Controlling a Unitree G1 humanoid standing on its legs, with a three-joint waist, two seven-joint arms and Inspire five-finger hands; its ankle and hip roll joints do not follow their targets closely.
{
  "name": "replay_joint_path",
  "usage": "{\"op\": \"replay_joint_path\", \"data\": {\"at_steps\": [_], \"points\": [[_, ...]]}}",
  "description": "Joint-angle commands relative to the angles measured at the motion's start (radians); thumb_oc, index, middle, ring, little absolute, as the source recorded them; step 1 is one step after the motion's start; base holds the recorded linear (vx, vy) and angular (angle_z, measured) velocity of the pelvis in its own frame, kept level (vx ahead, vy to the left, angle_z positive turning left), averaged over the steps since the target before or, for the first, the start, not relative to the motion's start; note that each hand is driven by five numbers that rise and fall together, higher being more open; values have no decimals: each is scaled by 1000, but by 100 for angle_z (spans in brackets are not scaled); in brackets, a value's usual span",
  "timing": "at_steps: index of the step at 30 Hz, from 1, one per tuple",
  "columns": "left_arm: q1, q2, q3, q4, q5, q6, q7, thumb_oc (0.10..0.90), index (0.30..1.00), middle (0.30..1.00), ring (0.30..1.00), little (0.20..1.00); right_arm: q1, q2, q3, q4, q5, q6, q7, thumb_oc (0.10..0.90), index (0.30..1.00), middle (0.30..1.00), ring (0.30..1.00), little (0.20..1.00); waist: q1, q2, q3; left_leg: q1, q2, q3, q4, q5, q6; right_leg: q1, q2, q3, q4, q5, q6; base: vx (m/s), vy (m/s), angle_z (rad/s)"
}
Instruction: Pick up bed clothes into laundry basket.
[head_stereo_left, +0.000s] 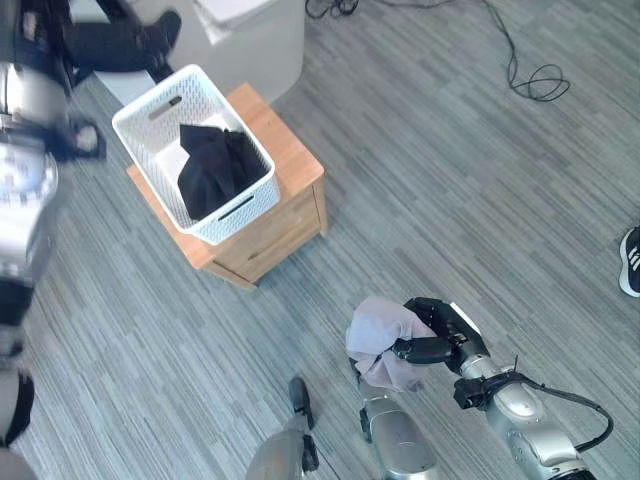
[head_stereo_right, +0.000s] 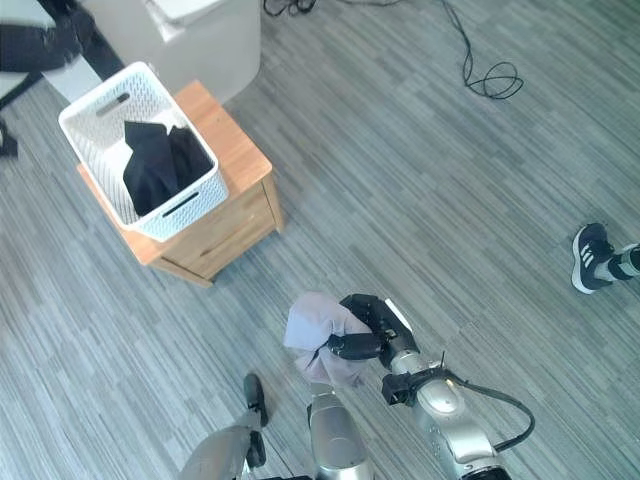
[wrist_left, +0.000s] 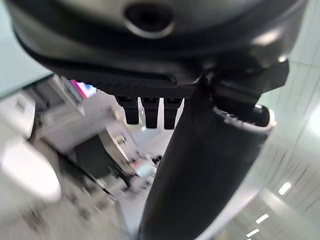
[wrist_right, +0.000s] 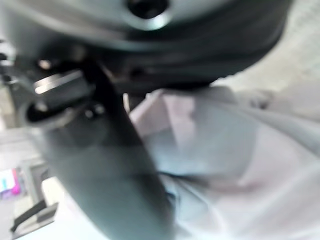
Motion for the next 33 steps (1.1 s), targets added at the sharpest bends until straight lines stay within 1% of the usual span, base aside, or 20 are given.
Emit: {"op": "replay_joint_path", "data": {"at_steps": [1, 4, 5, 7, 9, 10, 11, 12, 14, 16, 17, 18, 19, 20, 21, 24, 27, 30, 32, 33], "points": [[102, -45, 58, 60, -74, -26, -76, 800, 900, 900, 900, 900, -79, -24, 31, -55, -69, -89, -7, 400, 300, 300, 300, 300, 36, -49, -160, -42, 1, -5, 148, -105, 15, 58, -93, -1, 132, -255, 126, 83, 101, -5], [226, -120, 93, 25, -103, -7, -108, 800, 900, 900, 900, 900, -126, -34, 52, -68, -94, -85, -1, 400, 300, 300, 300, 300, 47, -47, -177, -17, -8, -14, 146, -124, 39, 50, -94, -2, 229, -287, 131, 53, 152, 9], [299, -199, 90, -22, -110, 12, -116, 800, 900, 900, 900, 900, -175, -20, 72, -86, -122, -79, -6, 400, 300, 300, 300, 300, 61, -41, -174, 13, -21, -30, 142, -141, 64, 22, -98, -8, 357, -283, 151, -32, 153, 9], [382, -278, 117, -47, -100, 22, -96, 800, 900, 900, 900, 900, -223, 12, 94, -102, -139, -82, -16, 400, 300, 300, 300, 300, 79, -38, -162, 27, -30, -33, 164, -161, 88, -49, -114, -25, 542, -239, 173, -41, 161, 17], [429, -326, 139, -61, -117, 33, -106, 800, 900, 900, 900, 900, -222, 31, 94, -112, -141, -78, -10, 400, 300, 300, 300, 300, 84, -27, -151, 45, -21, -62, 185, -175, 99, -121, -65, -19, 712, -216, 181, 12, 64, 32], [432, -327, 141, -63, -117, 34, -106, 800, 900, 900, 900, 900, -221, 30, 95, -113, -141, -78, -10, 400, 300, 300, 300, 300, 84, -29, -154, 41, -23, -61, 187, -177, 99, -128, -67, -17, 721, -221, 180, 106, 59, 50], [483, -381, 157, -40, -141, 44, -128, 800, 900, 900, 900, 900, -218, 43, 90, -122, -147, -80, 1, 400, 300, 300, 300, 300, 85, -24, -148, 74, -22, -95, 188, -194, 107, -204, -28, -45, 815, -227, 178, 143, 66, 60], [505, -399, 167, -31, -135, 45, -127, 800, 900, 900, 900, 900, -219, 53, 87, -128, -153, -78, 3, 400, 300, 300, 300, 300, 86, -22, -150, 97, -26, -95, 180, -204, 113, -234, -34, -66, 819, -210, 176, 190, 75, 65], [538, -428, 194, -45, -132, 52, -119, 800, 900, 900, 900, 900, -202, 58, 59, -129, -161, -75, -4, 400, 300, 300, 300, 300, 71, -21, -167, 140, -51, -143, 162, -226, 122, -307, -21, -87, 769, -184, 170, 261, 16, 57], [537, -451, 196, -44, -143, 52, -120, 800, 900, 900, 900, 900, -197, 63, 48, -128, -158, -73, -8, 400, 300, 300, 300, 300, 58, -32, -178, 162, -67, -173, 152, -244, 120, -321, -14, -85, 639, -182, 166, 243, -35, 56], [538, -451, 196, -44, -143, 52, -120, 800, 900, 900, 900, 900, -197, 62, 48, -128, -158, -73, -8, 400, 300, 300, 300, 300, 57, -31, -177, 163, -66, -174, 152, -244, 120, -320, -14, -86, 638, -182, 166, 259, -92, 53], [517, -451, 181, -43, -149, 43, -123, 800, 900, 900, 900, 900, -187, 63, 37, -132, -145, -72, -13, 400, 300, 300, 300, 300, 45, -43, -193, 166, -82, -211, 161, -254, 104, -292, -14, -12, 510, -189, 160, 161, -63, 57], [516, -451, 179, -42, -149, 42, -123, 800, 900, 900, 900, 900, -186, 63, 36, -132, -145, -72, -13, 400, 300, 300, 300, 300, 44, -41, -191, 168, -81, -213, 161, -253, 104, -285, -14, -14, 502, -186, 160, 328, -114, 80], [490, -450, 154, -50, -144, 29, -138, 800, 900, 900, 900, 900, -190, 61, 33, -135, -143, -74, -16, 400, 300, 300, 300, 300, 37, -38, -200, 169, -100, -244, 164, -266, 99, -248, -27, 88, 354, -182, 160, 255, -69, 84], [471, -449, 145, -47, -148, 23, -143, 800, 900, 900, 900, 900, -192, 53, 29, -134, -143, -75, -16, 400, 300, 300, 300, 300, 34, -35, -200, 173, -111, -254, 175, -278, 95, -243, -38, 120, 323, -174, 166, 347, -128, 84], [437, -455, 131, -43, -152, 7, -159, 800, 900, 900, 900, 900, -191, 16, -11, -136, -138, -80, -33, 400, 300, 300, 300, 300, 31, -37, -207, 191, -129, -273, 192, -311, 78, -206, -63, 97, 282, -143, 166, 160, -98, 56], [432, -461, 132, -29, -165, 4, -159, 800, 900, 900, 900, 900, -194, -25, -52, -134, -122, -91, -45, 400, 300, 300, 300, 300, 18, -28, -243, 190, -93, -285, 242, -312, 43, -159, -58, 61, 287, -153, 145, 306, -196, 60], [404, -481, 118, 9, -208, 4, -160, 800, 900, 900, 900, 900, -185, -53, -93, -132, -88, -108, -64, 400, 300, 300, 300, 300, -2, -35, -251, 113, -26, -233, 443, -207, -9, -63, -75, 10, 241, -184, 102, 232, -223, 48], [380, -470, 107, 21, -209, 1, -147, 800, 900, 900, 900, 900, -201, -77, -107, -134, -89, -116, -82, 400, 300, 300, 300, 300, -4, -54, -240, 66, 18, -169, 483, -152, -21, -24, -89, -16, 224, -197, 87, 90, -179, 65], [366, -467, 105, 20, -221, -1, -144, 800, 900, 900, 900, 900, -197, -89, -126, -139, -95, -120, -97, 400, 300, 300, 300, 300, -12, -60, -242, 67, 69, -94, 417, -147, -20, -11, -105, -38, 210, -208, 92, 41, -109, 33]]}}
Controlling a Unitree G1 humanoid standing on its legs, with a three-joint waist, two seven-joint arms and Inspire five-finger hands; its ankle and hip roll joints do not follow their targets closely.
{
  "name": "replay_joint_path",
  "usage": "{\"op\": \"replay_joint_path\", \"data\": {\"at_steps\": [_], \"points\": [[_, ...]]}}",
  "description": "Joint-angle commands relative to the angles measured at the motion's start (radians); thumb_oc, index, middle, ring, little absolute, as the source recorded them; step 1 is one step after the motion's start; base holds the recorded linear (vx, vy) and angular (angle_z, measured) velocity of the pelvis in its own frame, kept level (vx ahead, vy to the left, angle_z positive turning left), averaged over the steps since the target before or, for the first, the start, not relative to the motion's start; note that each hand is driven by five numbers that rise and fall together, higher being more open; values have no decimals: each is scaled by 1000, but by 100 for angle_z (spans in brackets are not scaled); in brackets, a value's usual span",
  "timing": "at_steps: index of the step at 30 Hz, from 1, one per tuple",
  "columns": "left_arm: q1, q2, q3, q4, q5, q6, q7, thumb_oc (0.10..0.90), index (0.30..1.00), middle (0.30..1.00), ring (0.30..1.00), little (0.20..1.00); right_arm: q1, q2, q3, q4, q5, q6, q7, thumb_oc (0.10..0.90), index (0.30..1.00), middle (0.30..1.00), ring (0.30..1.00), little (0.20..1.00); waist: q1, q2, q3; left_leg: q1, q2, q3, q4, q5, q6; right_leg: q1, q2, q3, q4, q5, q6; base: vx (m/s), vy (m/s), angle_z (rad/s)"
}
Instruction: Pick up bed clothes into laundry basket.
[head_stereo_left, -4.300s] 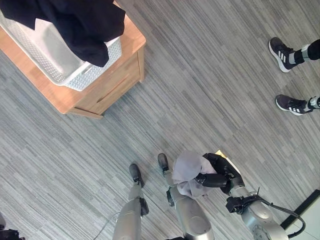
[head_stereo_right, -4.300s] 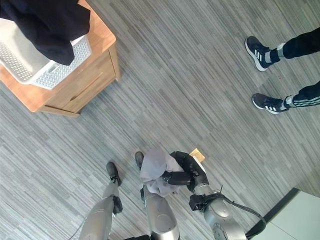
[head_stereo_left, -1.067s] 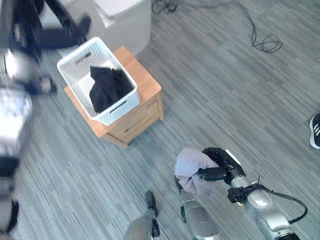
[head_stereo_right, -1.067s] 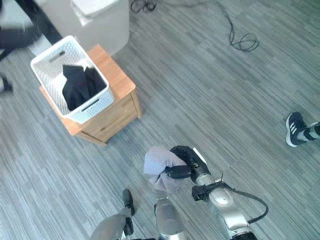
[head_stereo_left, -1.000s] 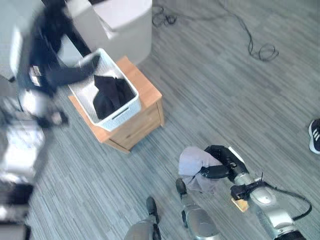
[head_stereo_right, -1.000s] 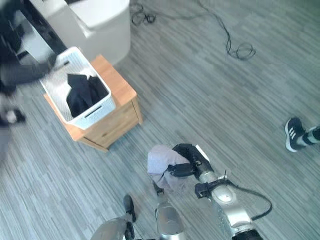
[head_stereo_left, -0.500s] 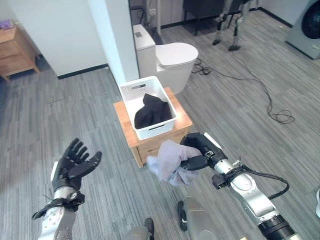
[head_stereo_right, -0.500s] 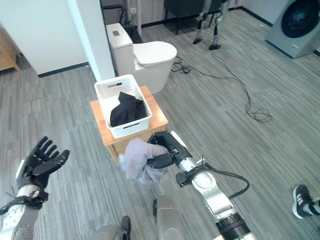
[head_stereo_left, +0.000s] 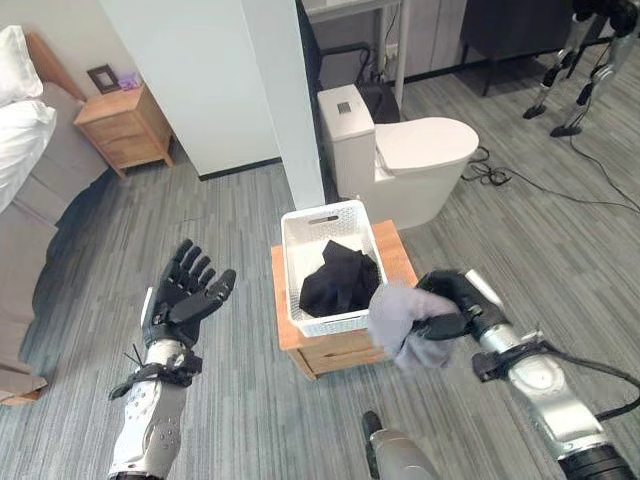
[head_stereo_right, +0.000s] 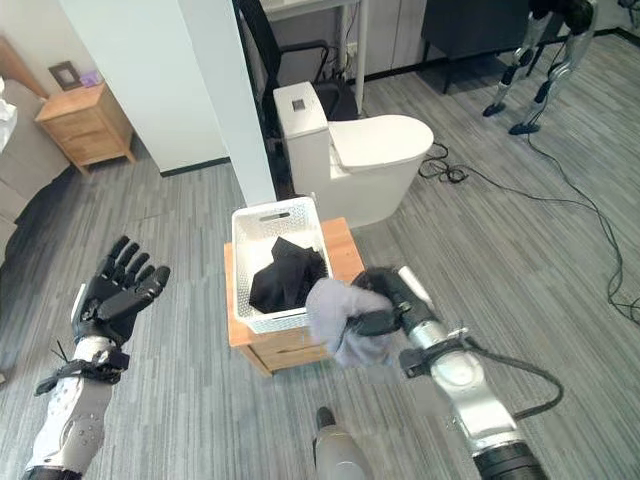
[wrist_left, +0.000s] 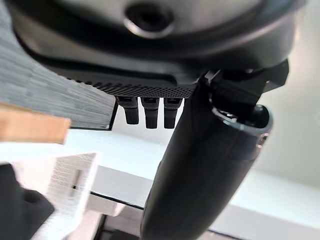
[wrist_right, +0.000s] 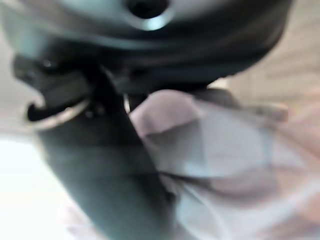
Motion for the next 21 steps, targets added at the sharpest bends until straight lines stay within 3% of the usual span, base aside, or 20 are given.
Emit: {"op": "replay_joint_path", "data": {"at_steps": [1, 5, 7, 9, 11, 14, 17, 18, 21], "points": [[-89, 104, 40, -68, -51, -126, -8, 800, 900, 900, 900, 900, -101, -15, -67, -107, 46, -147, -55, 400, 300, 300, 300, 300, -32, -72, -50, 10, 99, 252, -198, 73, 37, 95, -114, 6, -193, -6, 126, 38, -85, 43], [-86, 121, 26, -50, -38, -117, -9, 800, 900, 900, 900, 900, -101, -19, -94, -127, 49, -157, -62, 400, 300, 300, 300, 300, -28, -54, -72, 11, 61, 208, -331, 58, 29, 116, -108, -16, -239, 0, 139, 50, -16, 60], [-63, 111, 33, -63, -38, -114, -17, 800, 900, 900, 900, 900, -104, -48, -114, -140, -4, -154, -67, 400, 300, 300, 300, 300, -32, -49, -79, 33, 34, 208, -393, 51, 50, 105, -115, 3, -250, 27, 152, 61, 97, -8], [-62, 111, 33, -63, -37, -114, -17, 800, 900, 900, 900, 900, -104, -48, -113, -140, -5, -154, -68, 400, 300, 300, 300, 300, -32, -49, -79, 34, 33, 209, -395, 51, 50, 105, -115, 4, -251, 28, 153, 16, 68, -7], [-53, 120, 51, -46, -20, -111, -20, 800, 900, 900, 900, 900, -161, -112, -107, -142, -96, -138, -63, 400, 300, 300, 300, 300, -21, -54, -82, 36, 14, 210, -406, 46, 63, 98, -121, 33, -273, 47, 164, 5, 97, -13], [-56, 136, 37, -32, -22, -110, -27, 800, 900, 900, 900, 900, -330, -175, -27, -59, -126, -129, -87, 400, 300, 300, 300, 300, 1, -64, -86, 39, 5, 210, -406, 40, 71, 98, -126, 50, -276, 53, 169, 0, 61, -12], [-64, 139, 7, -3, -49, -111, -35, 800, 900, 900, 900, 900, -544, -198, 98, 133, -77, -116, -112, 400, 300, 300, 300, 300, 25, -82, -91, 42, -1, 209, -408, 37, 76, 98, -130, 59, -270, 58, 172, -14, 31, -21], [-64, 138, 8, -3, -49, -111, -36, 800, 900, 900, 900, 900, -548, -198, 101, 135, -77, -117, -112, 400, 300, 300, 300, 300, 24, -82, -90, 42, -1, 209, -408, 37, 76, 99, -130, 59, -270, 58, 172, 0, 0, 0], [-72, 157, -15, 12, -68, -111, -40, 800, 900, 900, 900, 900, -904, -253, 308, 371, -103, -77, -137, 400, 300, 300, 300, 300, 46, -102, -101, 45, -2, 206, -409, 33, 77, 95, -129, 65, -264, 60, 172, 1, 18, 10]]}}
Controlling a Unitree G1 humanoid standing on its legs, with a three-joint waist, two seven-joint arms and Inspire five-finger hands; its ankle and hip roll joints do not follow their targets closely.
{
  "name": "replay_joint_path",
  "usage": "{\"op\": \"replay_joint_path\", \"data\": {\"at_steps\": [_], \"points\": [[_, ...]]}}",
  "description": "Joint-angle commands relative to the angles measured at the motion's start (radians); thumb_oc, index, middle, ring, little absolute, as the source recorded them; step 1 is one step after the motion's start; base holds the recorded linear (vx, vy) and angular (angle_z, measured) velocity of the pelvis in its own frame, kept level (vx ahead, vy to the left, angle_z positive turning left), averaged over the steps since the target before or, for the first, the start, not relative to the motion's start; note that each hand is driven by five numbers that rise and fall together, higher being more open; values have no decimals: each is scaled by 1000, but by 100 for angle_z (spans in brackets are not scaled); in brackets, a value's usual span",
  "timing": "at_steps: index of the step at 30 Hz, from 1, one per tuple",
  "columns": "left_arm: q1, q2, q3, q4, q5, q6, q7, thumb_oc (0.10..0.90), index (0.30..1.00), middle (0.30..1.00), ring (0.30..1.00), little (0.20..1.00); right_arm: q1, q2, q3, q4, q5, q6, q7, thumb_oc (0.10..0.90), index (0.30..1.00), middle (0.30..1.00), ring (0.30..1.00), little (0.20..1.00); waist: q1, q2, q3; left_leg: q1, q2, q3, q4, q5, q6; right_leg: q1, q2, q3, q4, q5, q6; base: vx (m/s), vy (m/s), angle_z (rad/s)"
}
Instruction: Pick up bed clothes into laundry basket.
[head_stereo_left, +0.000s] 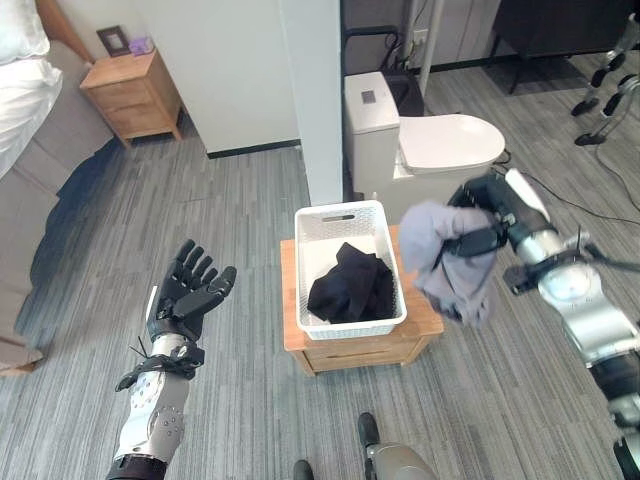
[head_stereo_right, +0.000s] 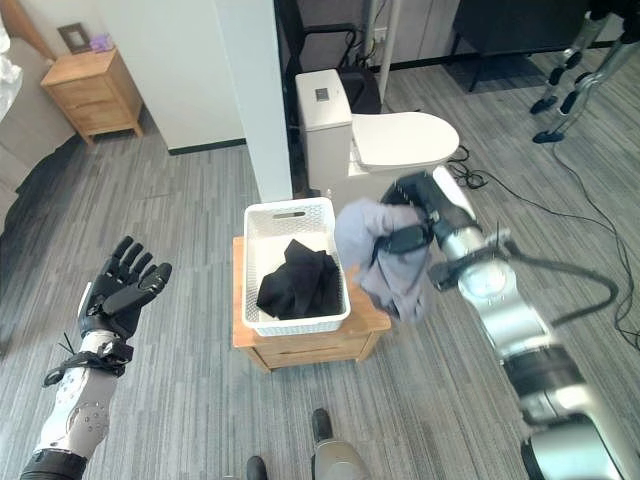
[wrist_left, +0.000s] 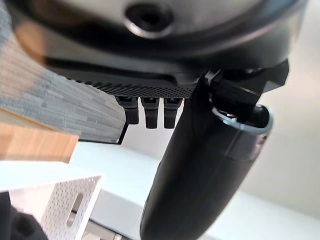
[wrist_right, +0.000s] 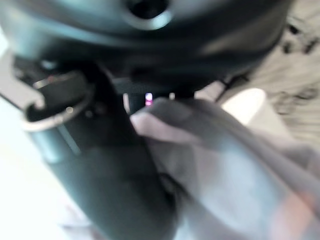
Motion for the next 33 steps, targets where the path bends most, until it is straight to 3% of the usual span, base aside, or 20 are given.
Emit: {"op": "replay_joint_path", "data": {"at_steps": [1, 6, 7, 11, 20, 29, 33], "points": [[-1, 138, 37, -97, -17, -99, -36, 800, 900, 900, 900, 900, -261, 6, -5, 34, -11, -76, -98, 400, 300, 300, 300, 300, 51, -107, -112, 6, 8, -24, 74, -127, 9, -7, -117, 106, -26, -37, 134, 26, 9, 7], [28, 126, 48, -104, -15, -92, -36, 800, 900, 900, 900, 900, -433, 83, 102, 171, -87, -53, -111, 400, 300, 300, 300, 300, 62, -106, -122, 10, 9, -31, 67, -126, 9, 4, -117, 103, -37, -36, 130, 34, -4, 3], [34, 120, 48, -100, -9, -88, -35, 800, 900, 900, 900, 900, -482, 140, 140, 232, -132, -42, -105, 400, 300, 300, 300, 300, 69, -108, -124, 10, 11, -36, 65, -125, 9, 4, -117, 103, -37, -36, 129, 30, -13, 4], [38, 116, 45, -102, 4, -90, -30, 800, 900, 900, 900, 900, -515, 193, 175, 313, -190, -23, -98, 400, 300, 300, 300, 300, 78, -104, -125, 9, 11, -42, 59, -122, 8, 6, -117, 103, -41, -38, 128, 4, -3, 1], [36, 121, 42, -102, 26, -97, -26, 800, 900, 900, 900, 900, -454, 262, 171, 413, -226, -12, -70, 400, 300, 300, 300, 300, 95, -81, -116, -7, 15, -56, 61, -116, 3, 4, -122, 94, -55, -39, 127, 12, -14, 6], [8, 97, 4, -101, 30, -103, -18, 800, 900, 900, 900, 900, -358, 345, 138, 495, -226, -5, -55, 400, 300, 300, 300, 300, 116, -25, -94, -44, 1, -69, 56, -93, -2, -11, -137, 84, -69, -36, 129, 2, -7, 0], [-6, 87, -14, -99, 34, -100, -8, 800, 900, 900, 900, 900, -338, 409, 149, 539, -262, 9, -44, 400, 300, 300, 300, 300, 119, -13, -89, -49, 2, -71, 53, -87, -3, -8, -138, 81, -77, -36, 127, 5, -23, 4]]}}
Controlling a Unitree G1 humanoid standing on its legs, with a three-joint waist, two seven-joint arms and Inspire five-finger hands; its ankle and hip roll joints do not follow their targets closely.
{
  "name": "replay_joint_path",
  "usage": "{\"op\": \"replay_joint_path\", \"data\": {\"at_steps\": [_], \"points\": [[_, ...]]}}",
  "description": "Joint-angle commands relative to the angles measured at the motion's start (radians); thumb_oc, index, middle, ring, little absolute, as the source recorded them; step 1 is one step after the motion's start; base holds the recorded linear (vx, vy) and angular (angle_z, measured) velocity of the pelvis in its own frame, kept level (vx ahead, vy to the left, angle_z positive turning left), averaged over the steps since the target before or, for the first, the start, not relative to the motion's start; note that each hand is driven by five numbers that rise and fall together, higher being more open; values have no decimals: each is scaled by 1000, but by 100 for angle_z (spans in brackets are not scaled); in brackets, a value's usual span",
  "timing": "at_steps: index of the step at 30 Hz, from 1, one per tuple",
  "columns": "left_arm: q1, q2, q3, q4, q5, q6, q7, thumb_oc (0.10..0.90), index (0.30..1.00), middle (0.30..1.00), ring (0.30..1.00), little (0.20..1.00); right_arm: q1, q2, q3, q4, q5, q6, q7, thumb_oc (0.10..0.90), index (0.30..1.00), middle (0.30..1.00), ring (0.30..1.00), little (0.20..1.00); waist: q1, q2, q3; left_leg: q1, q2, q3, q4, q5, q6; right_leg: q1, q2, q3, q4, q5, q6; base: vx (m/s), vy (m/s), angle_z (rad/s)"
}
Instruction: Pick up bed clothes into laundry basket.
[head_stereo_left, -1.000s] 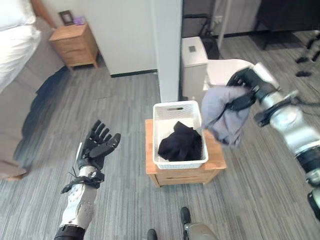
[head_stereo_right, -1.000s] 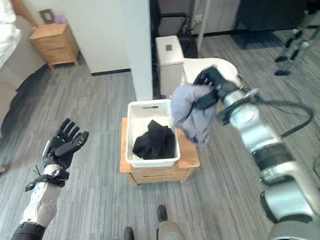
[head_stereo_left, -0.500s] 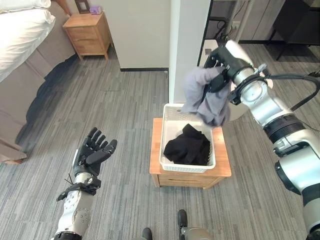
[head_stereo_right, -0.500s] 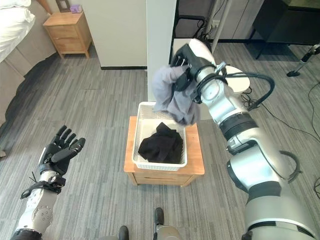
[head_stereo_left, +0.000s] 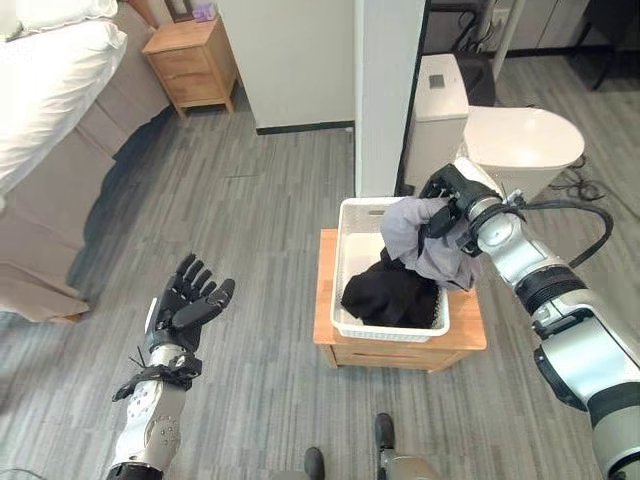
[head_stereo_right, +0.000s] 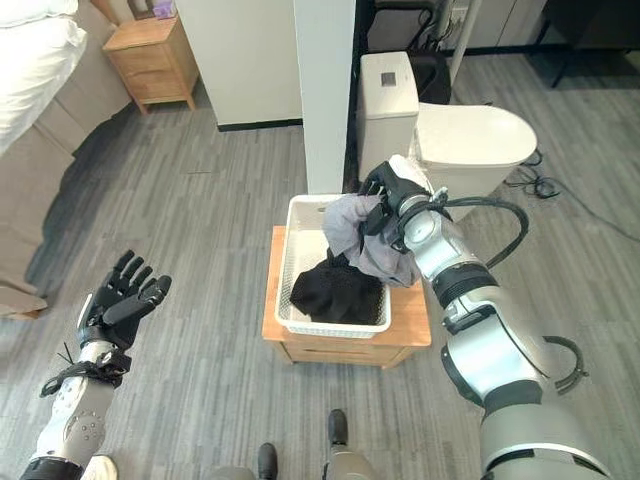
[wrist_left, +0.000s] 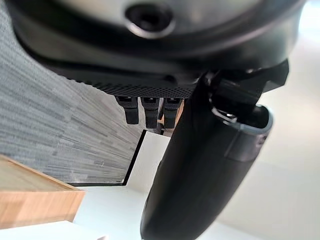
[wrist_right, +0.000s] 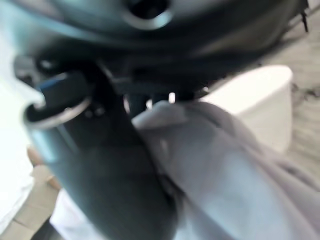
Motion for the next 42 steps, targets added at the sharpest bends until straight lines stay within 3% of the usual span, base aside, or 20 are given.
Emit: {"op": "replay_joint_path", "data": {"at_steps": [1, 11, 28, 35, 42], "points": [[-61, 75, -27, -102, 19, -101, 4, 800, 900, 900, 900, 900, -109, 80, 20, 40, -47, -47, -44, 400, 300, 300, 300, 300, 12, -76, -87, -10, 3, -25, 67, -97, -2, -39, -130, 117, 45, -91, 137, 0, 0, 0], [-62, 43, -41, -98, 20, -96, 14, 800, 900, 900, 900, 900, -118, 191, 36, 0, -86, -40, -42, 400, 300, 300, 300, 300, 11, -78, -89, 2, 5, -30, 60, -98, -2, -19, -134, 112, 40, -94, 136, 2, -3, 1], [-44, 31, -22, -78, 12, -96, 20, 800, 900, 900, 900, 900, -220, 228, 42, -261, -112, -46, -57, 400, 300, 300, 300, 300, 19, -122, -102, 24, 11, -30, 59, -113, 3, -2, -129, 111, 47, -99, 133, 0, 0, 0], [-41, 26, -22, -67, 12, -91, 23, 800, 900, 900, 900, 900, -216, 272, 50, -216, -147, -45, -52, 400, 300, 300, 300, 300, 27, -129, -97, 21, 7, -32, 65, -118, 7, -6, -131, 118, 51, -98, 132, 0, 0, 0], [-28, 32, -19, -67, 19, -91, 24, 800, 900, 900, 900, 900, -182, 271, 60, -127, -172, -34, -34, 400, 300, 300, 300, 300, 29, -113, -82, 11, 0, -33, 66, -117, 6, -19, -137, 122, 49, -96, 134, 0, 0, 0]]}}
